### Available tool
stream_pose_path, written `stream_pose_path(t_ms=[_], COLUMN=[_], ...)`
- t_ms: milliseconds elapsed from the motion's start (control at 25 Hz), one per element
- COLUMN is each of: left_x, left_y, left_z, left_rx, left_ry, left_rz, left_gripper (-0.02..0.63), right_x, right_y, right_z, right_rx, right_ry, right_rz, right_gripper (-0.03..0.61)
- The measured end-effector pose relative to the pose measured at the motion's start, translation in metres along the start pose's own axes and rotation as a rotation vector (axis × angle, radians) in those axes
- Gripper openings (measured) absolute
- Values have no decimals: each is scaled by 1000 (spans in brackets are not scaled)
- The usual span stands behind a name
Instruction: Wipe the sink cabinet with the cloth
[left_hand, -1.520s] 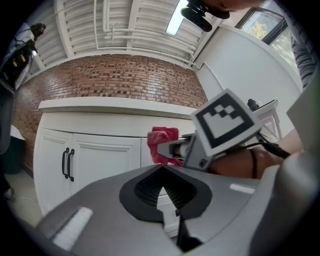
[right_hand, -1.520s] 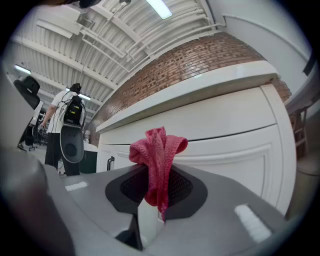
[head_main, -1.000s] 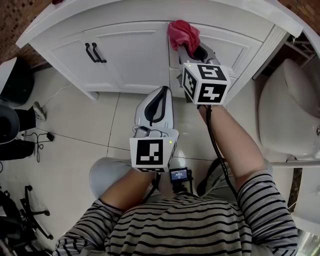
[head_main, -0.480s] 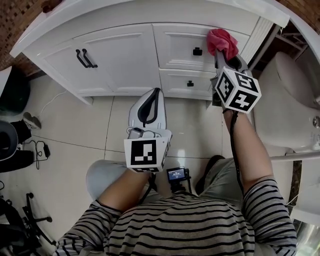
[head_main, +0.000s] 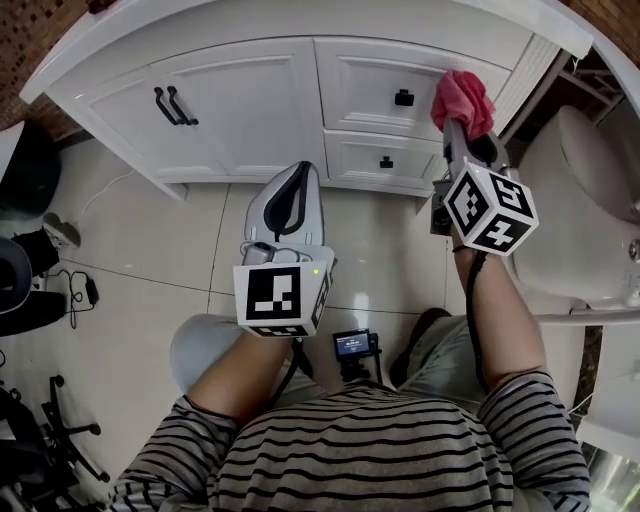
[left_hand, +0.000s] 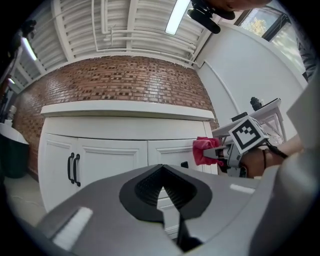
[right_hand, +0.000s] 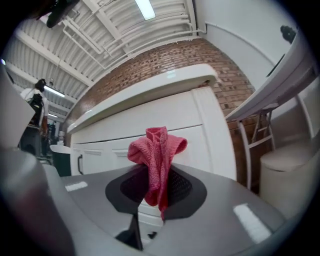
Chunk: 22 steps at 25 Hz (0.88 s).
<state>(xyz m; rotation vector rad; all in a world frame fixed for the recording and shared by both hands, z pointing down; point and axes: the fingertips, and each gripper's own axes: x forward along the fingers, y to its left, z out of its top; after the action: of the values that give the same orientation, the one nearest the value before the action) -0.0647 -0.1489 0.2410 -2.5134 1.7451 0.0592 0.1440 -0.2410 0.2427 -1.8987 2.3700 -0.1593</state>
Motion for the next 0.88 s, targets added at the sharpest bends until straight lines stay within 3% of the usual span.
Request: stream_pose_path(t_ms=[120,200,280,400,520,880], left_x=[12,21,26,26,27,26], left_y=[9,12,18,27,26,15], left_z=[12,22,27,11,3,5], left_rx=[11,62,117,92,55,103], left_ry=[1,-20,-59,-36,-8,-31], left_rz=[2,-11,1,25,6,-16], left_gripper=[-9,-9,-9,-9,-9,-9], right_x=[17,30,46,68,77,46], right_y=[70,105,130,148,138,34], right_z=[-26,-44,-61,-87,-96,-107], right_rx=[-6,-27,-39,-57,-89,-55], right_ry=[48,75,106,160,174,198], right_rz=[155,219,257,267,234,50], right_gripper=[71,71,71,71,71,71])
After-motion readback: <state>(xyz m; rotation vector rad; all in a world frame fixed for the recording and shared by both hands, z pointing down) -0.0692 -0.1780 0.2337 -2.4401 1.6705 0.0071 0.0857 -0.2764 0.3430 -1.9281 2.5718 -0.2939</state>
